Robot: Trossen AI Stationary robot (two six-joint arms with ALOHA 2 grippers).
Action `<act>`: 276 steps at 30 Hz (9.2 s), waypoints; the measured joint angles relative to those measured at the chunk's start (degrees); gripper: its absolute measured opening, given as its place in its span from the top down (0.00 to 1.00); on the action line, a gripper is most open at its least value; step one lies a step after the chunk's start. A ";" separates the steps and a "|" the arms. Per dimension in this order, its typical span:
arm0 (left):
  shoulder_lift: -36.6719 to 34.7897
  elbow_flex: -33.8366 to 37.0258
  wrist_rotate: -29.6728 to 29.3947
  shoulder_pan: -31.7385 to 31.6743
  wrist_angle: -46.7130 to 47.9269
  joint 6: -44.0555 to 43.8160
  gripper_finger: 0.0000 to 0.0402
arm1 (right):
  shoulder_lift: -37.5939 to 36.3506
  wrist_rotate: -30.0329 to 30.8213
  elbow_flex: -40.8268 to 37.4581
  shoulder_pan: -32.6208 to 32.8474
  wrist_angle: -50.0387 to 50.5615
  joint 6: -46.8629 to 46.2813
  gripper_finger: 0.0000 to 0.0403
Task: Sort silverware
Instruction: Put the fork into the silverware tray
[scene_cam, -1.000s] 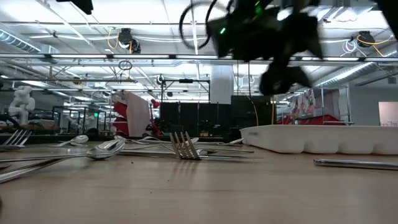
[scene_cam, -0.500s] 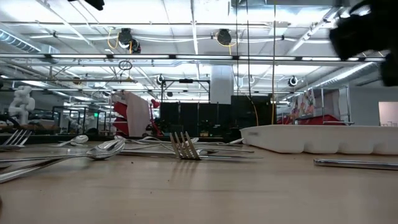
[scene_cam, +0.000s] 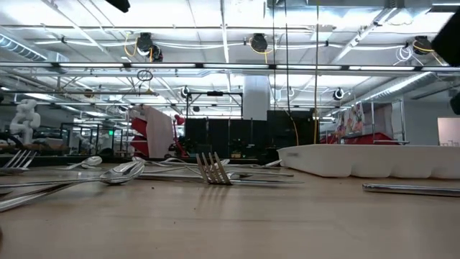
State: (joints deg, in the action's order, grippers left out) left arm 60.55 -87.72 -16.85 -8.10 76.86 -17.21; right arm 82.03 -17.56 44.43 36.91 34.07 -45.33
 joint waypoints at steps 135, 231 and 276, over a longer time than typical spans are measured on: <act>0.23 -0.03 -9.61 -0.02 0.02 -2.89 0.78 | 6.57 44.26 47.08 -3.07 50.21 -16.52 1.00; 0.23 -0.04 -9.17 -0.02 -0.96 0.98 0.78 | -19.12 36.05 -15.81 -53.70 -0.53 -20.63 0.70; 0.23 -0.04 -9.15 0.00 -1.00 1.07 0.78 | 23.14 14.03 39.73 -42.80 0.89 53.53 0.67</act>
State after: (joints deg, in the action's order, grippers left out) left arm 60.77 -87.76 -26.00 -8.10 75.86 -16.14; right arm 105.18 -3.53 84.16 -5.89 34.96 8.20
